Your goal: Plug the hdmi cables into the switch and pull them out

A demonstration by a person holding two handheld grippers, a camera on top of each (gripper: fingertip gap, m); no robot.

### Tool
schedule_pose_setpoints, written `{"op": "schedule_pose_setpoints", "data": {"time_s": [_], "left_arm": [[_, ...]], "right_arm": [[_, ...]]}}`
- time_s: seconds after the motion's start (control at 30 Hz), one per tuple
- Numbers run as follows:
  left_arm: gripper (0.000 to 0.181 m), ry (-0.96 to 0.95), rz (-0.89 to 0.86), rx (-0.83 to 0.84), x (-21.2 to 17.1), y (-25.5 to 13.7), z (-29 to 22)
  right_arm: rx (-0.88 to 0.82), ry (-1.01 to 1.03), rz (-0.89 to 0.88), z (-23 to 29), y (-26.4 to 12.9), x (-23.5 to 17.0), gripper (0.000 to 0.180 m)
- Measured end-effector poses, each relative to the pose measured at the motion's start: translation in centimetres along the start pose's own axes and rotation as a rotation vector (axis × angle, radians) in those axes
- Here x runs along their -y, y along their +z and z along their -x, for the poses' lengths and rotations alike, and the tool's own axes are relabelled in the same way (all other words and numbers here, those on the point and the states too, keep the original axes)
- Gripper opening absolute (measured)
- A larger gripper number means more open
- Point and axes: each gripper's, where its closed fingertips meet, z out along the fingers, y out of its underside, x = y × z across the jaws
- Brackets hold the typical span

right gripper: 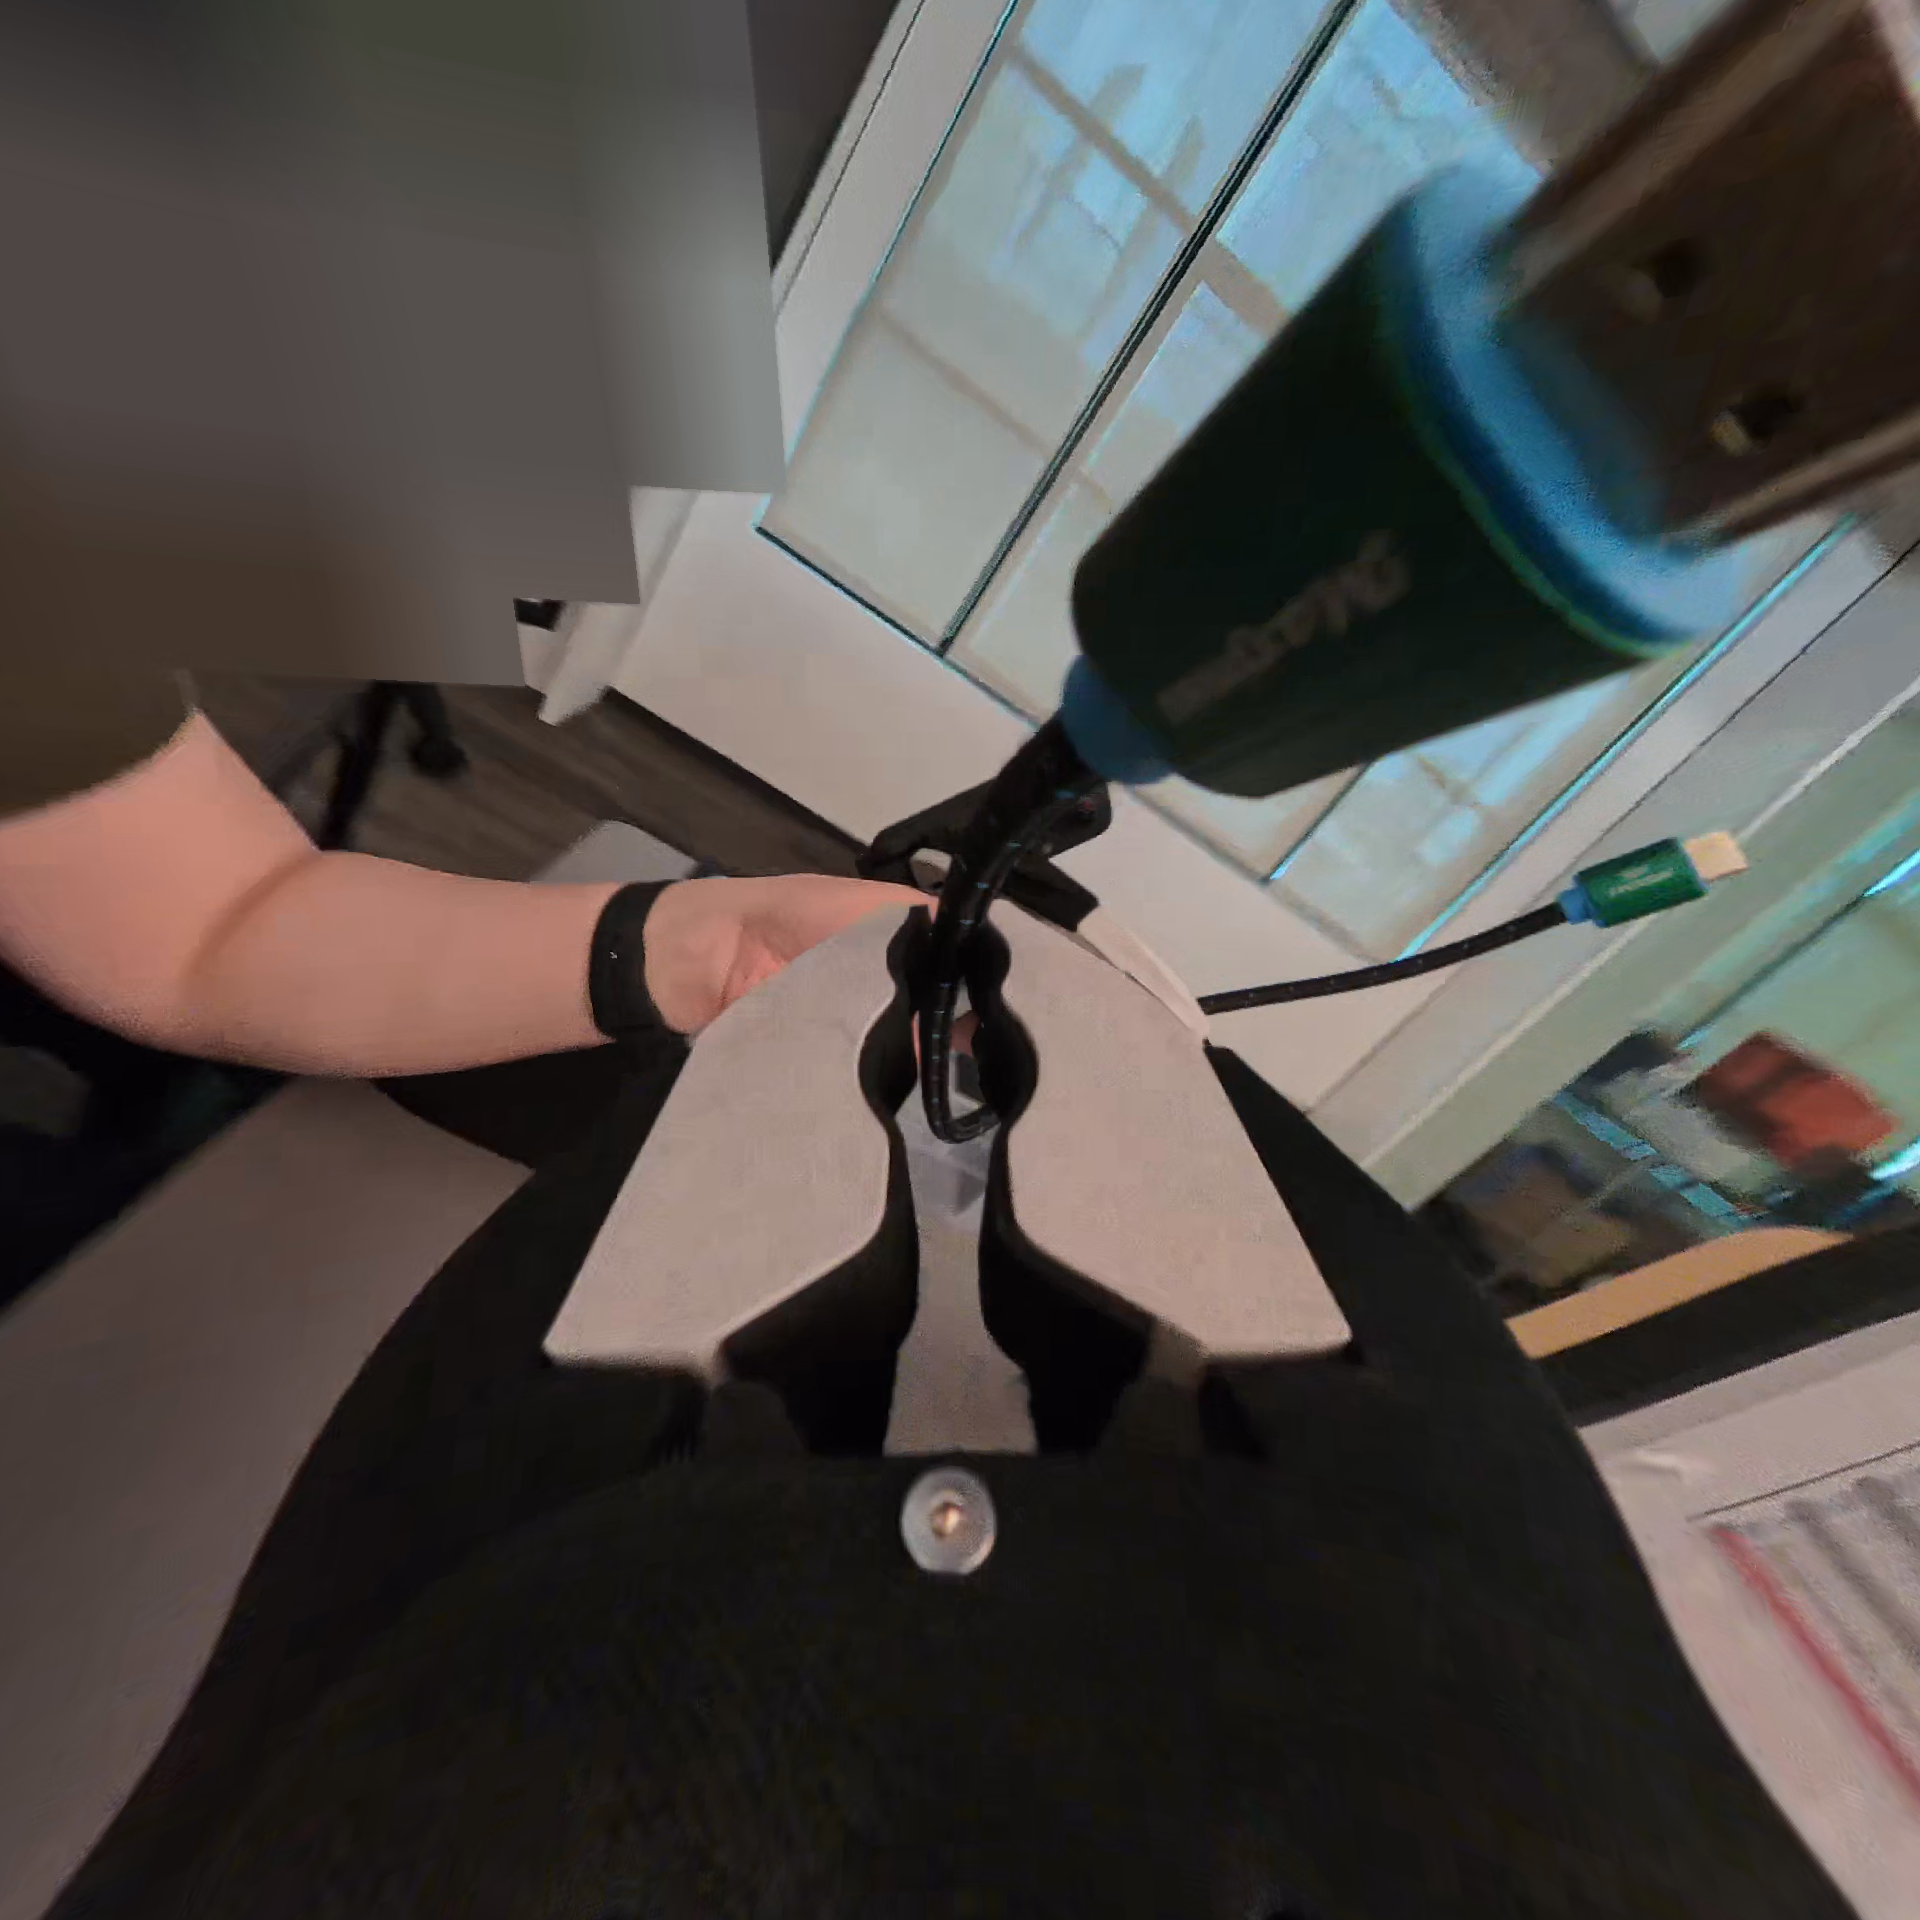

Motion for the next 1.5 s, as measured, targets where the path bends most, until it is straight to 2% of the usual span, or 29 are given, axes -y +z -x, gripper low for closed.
{"op": "schedule_pose_setpoints", "data": {"time_s": [0.03, 0.2, 0.37, 0.5, 0.63, 0.83, 0.97, 1.07, 1.13, 1.27, 1.43, 1.5], "left_arm": [[0.009, -0.015, 0.018, 0.007, -1.1, 0.0, -0.1], [0.012, -0.095, 0.12, 0.049, -6.6, -1.4, 1.2], [0.019, -0.043, 0.179, 0.069, -8.5, -4.1, 2.0], [0.04, 0.131, 0.21, 0.199, -7.3, -6.5, 1.6], [0.044, 0.321, 0.217, 0.209, -5.8, -7.4, -2.3], [0.056, 0.669, 0.3, 0.087, -7.7, -3.7, -11.3], [0.043, 0.794, 0.304, 0.137, -7.6, -1.4, -12.3], [0.034, 0.756, 0.342, 0.131, -7.7, -0.7, -11.9], [0.014, 0.756, 0.369, 0.117, -7.9, -0.7, -11.5], [0.013, 0.781, 0.416, 0.135, -7.8, -0.5, -10.4], [0.013, 0.741, 0.468, 0.073, -6.0, -0.3, -11.7], [0.012, 0.696, 0.463, 0.014, -4.8, -0.5, -13.2]], "right_arm": [[0.026, 0.056, 0.018, -0.2, -0.3, -0.1, 0.007], [0.117, 0.08, 0.205, 1.5, -0.2, -1.0, 0.008], [0.114, 0.002, 0.412, 3.0, 0.4, -2.5, 0.007], [0.126, 0.017, 0.538, 3.6, 0.8, -4.7, 0.007], [0.148, 0.081, 0.605, 3.8, 1.0, -6.5, 0.007], [0.168, 0.172, 0.679, 4.4, 1.6, -8.6, 0.007], [0.163, 0.164, 0.757, 5.0, 2.2, -10.4, 0.007], [0.154, 0.153, 0.79, 5.1, 2.4, -11.2, 0.007], [0.149, 0.147, 0.806, 5.0, 2.3, -11.6, 0.007], [0.136, 0.132, 0.837, 4.7, 2.1, -12.3, 0.008], [0.17, 0.167, 0.682, 4.1, 1.3, -9.6, 0.013], [0.169, 0.17, 0.544, 3.1, 0.3, -6.8, 0.026]]}}
